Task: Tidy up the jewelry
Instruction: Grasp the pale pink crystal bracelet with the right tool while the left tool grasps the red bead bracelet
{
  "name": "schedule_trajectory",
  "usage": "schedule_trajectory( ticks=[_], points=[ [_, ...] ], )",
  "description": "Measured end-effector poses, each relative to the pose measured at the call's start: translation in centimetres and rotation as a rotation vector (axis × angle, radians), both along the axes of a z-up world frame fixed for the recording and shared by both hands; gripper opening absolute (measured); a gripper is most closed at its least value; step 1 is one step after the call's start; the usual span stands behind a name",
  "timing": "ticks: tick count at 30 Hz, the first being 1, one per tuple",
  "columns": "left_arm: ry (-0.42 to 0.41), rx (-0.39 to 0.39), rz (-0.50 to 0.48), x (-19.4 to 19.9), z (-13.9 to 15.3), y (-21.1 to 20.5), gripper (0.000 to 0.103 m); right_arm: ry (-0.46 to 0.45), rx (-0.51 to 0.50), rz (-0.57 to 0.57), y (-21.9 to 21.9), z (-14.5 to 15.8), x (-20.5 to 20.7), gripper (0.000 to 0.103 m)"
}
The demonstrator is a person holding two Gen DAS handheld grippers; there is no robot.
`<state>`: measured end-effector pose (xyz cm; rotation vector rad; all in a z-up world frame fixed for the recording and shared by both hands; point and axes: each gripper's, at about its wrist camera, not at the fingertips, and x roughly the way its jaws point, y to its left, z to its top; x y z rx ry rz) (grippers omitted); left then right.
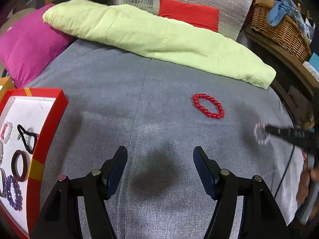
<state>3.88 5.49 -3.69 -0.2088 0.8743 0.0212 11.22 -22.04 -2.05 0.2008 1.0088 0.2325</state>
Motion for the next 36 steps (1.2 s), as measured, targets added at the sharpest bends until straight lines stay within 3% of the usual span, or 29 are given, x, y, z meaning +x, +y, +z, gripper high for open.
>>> schedule_trajectory(
  ticks=[7, 13, 16, 18, 19, 20, 26, 33, 36],
  points=[
    [0.062, 0.014, -0.016, 2.9, 0.5, -2.1, 0.069, 0.031, 0.176, 0.032, -0.2, -3.4, -1.9, 0.008],
    [0.154, -0.037, 0.066, 9.9, 0.4, -5.2, 0.066, 0.024, 0.226, 0.039, -1.2, -3.7, -1.1, 0.008],
    [0.227, -0.039, 0.117, 12.6, -1.0, -6.1, 0.047, 0.038, 0.271, 0.018, -2.1, -4.3, -0.7, 0.008],
    [0.252, -0.002, 0.131, 13.4, -1.9, -6.7, 0.041, 0.040, 0.296, 0.011, -2.5, -4.3, -0.5, 0.008],
    [0.234, 0.045, 0.136, 13.6, -1.8, -7.1, 0.030, 0.043, 0.308, 0.010, -2.7, -4.3, -0.5, 0.008],
    [0.231, 0.074, 0.130, 13.6, -1.8, -7.3, 0.013, 0.044, 0.315, 0.012, -2.9, -4.3, -0.5, 0.008],
    [0.210, 0.104, 0.089, 11.7, -1.3, -7.0, 0.009, 0.058, 0.360, 0.014, -3.1, -4.4, -0.5, 0.008],
    [0.073, 0.102, 0.075, 3.7, 1.1, -3.4, 0.009, 0.027, 0.440, 0.025, -3.3, -3.5, -1.0, 0.008],
    [0.050, 0.063, 0.065, 1.5, 1.0, -1.5, 0.009, 0.024, 0.455, 0.062, -2.3, -3.1, -1.4, 0.008]
  ],
)
